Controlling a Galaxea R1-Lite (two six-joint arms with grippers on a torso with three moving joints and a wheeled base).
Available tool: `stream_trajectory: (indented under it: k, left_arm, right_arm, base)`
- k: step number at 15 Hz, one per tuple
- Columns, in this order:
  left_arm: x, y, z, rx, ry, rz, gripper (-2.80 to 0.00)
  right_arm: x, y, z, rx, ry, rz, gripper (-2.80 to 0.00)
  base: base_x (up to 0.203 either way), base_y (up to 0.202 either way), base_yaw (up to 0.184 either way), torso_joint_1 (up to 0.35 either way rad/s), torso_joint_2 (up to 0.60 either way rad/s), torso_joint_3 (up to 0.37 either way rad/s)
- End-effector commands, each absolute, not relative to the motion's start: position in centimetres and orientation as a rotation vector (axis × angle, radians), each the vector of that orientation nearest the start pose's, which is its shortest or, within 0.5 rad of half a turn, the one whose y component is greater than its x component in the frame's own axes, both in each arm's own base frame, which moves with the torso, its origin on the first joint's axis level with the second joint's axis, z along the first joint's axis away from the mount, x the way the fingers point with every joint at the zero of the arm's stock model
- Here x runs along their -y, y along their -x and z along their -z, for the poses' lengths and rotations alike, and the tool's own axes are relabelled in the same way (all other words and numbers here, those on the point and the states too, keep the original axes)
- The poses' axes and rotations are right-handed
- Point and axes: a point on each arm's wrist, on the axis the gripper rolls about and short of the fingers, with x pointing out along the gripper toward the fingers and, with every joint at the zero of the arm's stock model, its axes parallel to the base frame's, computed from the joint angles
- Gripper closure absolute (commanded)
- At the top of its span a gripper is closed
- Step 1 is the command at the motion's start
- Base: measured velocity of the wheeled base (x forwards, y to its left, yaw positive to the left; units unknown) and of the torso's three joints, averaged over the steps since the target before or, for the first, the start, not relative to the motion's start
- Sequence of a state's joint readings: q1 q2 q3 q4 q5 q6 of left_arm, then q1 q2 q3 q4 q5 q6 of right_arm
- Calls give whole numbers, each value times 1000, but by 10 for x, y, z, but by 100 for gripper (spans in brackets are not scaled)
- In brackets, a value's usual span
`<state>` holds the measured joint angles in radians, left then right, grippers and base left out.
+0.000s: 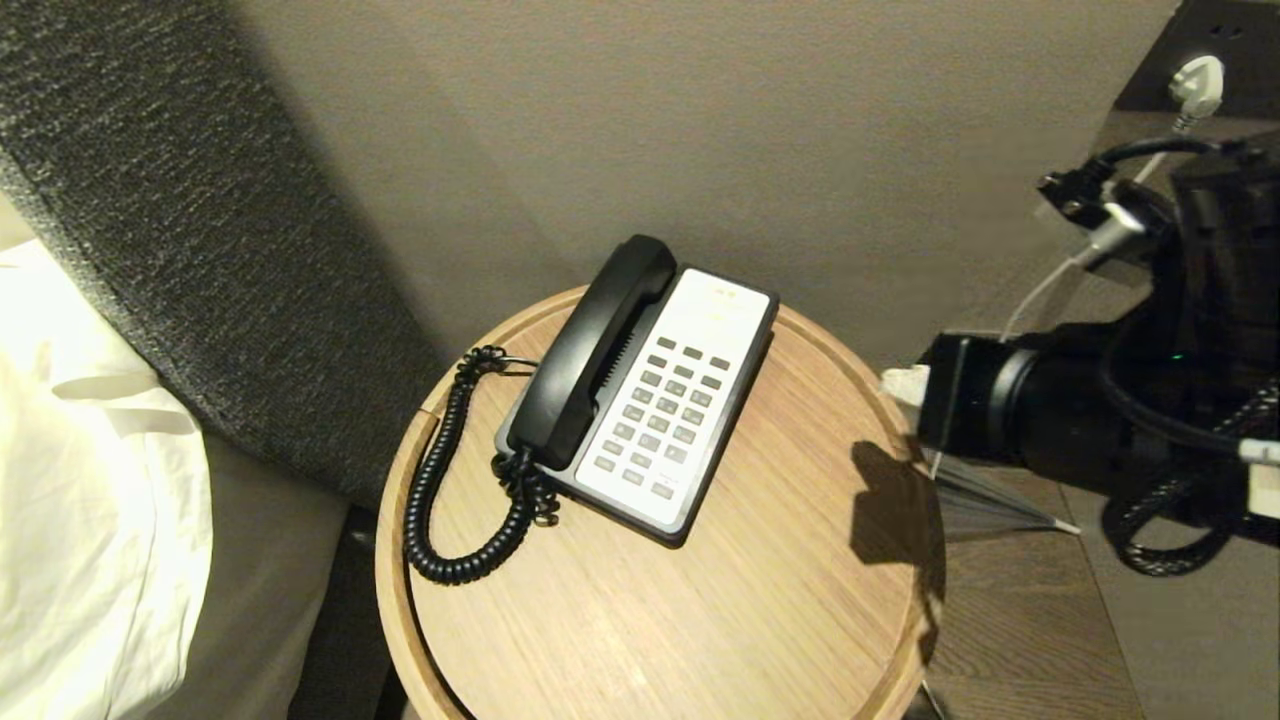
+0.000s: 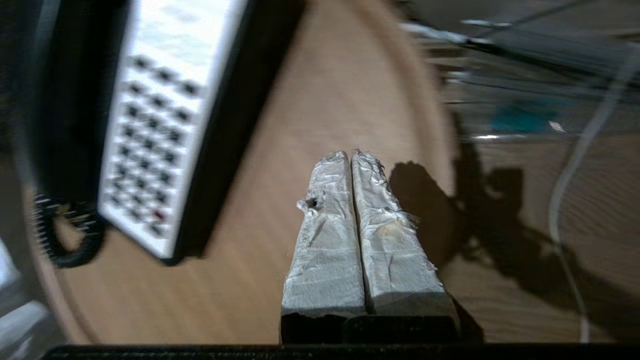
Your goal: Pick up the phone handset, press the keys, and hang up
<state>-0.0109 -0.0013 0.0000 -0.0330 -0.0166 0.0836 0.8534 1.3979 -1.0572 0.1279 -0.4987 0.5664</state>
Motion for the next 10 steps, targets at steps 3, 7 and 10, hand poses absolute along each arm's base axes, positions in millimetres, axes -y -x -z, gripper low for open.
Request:
stream_trajectory:
  k: [3,7,10]
  left_arm:
    - [0,21,-74,16,-84,27,0]
    - [0,21,-74,16,-84,27,0]
    - [0,21,-74,16,-83,27,0]
  right_arm:
    - [-67,-129,-249,-389,-347,-1,0]
    - [-8,-70,-217,-328,-363,107,0]
    - [0,-25,-181,-266,-308,56,0]
  base:
    - [0,0,0,0,0,0]
    - [0,0,0,0,0,0]
    - [0,0,0,0,0,0]
